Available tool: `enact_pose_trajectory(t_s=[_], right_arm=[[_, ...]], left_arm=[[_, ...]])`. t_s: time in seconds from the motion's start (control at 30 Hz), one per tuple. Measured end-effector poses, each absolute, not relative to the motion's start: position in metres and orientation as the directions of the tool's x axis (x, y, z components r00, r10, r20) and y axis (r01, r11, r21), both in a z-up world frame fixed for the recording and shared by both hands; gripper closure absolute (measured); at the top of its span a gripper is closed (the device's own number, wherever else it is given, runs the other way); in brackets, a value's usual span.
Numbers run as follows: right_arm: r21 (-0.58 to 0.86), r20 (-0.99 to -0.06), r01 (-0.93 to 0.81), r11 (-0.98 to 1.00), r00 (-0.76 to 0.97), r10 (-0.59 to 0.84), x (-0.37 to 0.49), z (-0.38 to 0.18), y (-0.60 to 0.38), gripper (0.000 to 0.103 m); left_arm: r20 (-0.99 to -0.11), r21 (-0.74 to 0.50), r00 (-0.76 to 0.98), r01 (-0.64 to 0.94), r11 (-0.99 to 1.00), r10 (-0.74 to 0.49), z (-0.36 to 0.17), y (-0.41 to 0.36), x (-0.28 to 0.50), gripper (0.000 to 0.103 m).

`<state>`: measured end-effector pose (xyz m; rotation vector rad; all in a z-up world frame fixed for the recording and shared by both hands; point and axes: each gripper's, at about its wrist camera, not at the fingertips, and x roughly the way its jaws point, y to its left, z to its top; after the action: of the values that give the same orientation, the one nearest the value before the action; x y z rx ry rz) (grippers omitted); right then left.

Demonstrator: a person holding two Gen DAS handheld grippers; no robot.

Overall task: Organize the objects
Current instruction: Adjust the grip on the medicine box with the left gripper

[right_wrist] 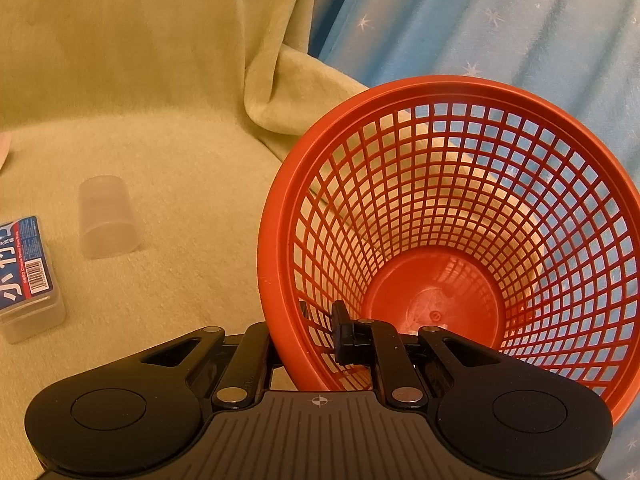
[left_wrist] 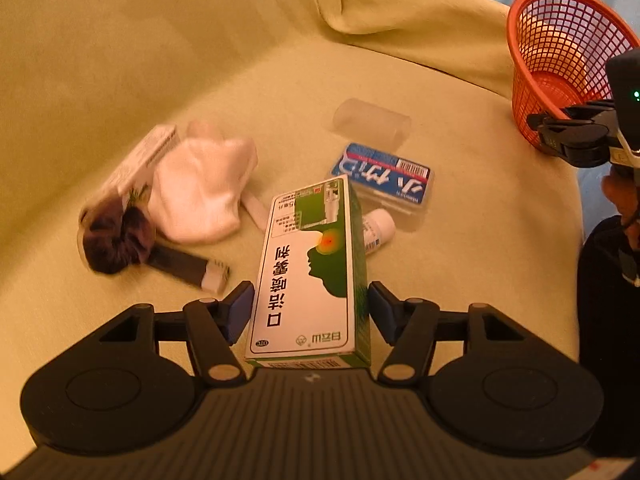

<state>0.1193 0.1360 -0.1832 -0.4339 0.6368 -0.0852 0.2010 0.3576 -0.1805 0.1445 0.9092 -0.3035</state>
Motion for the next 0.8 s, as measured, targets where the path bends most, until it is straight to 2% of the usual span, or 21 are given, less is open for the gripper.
enact_pose_trajectory(t_s=[0.27, 0.4, 0.57, 0.63, 0.73, 0.8], right_arm=[[-0.421, -0.559, -0.06, 0.905, 0.803, -0.207, 0.117, -0.183, 0.136, 0.094], [-0.422, -0.559, -0.06, 0.905, 0.803, -0.207, 0.118, -0.183, 0.136, 0.094], [-0.43, -0.561, -0.067, 0.901, 0.801, -0.208, 0.116, -0.184, 0.137, 0.094], [-0.431, -0.562, -0.071, 0.899, 0.801, -0.207, 0.115, -0.184, 0.137, 0.094], [-0.431, -0.563, -0.071, 0.899, 0.801, -0.206, 0.114, -0.183, 0.137, 0.094], [-0.431, -0.563, -0.071, 0.899, 0.801, -0.207, 0.114, -0.183, 0.137, 0.094]], left_arm=[[-0.804, -0.02, 0.565, 0.288, 0.958, -0.187, -0.193, 0.36, 0.201, 0.038], [-0.794, -0.105, 0.562, 0.249, 0.963, -0.232, -0.189, 0.369, 0.2, 0.034], [-0.79, -0.175, 0.567, 0.153, 0.973, -0.231, -0.191, 0.387, 0.205, 0.033], [-0.793, -0.2, 0.559, 0.138, 0.97, -0.242, -0.193, 0.389, 0.207, 0.035], [-0.8, -0.233, 0.537, 0.131, 0.964, -0.266, -0.197, 0.388, 0.21, 0.045], [-0.804, -0.21, 0.538, 0.141, 0.967, -0.253, -0.197, 0.384, 0.209, 0.047]])
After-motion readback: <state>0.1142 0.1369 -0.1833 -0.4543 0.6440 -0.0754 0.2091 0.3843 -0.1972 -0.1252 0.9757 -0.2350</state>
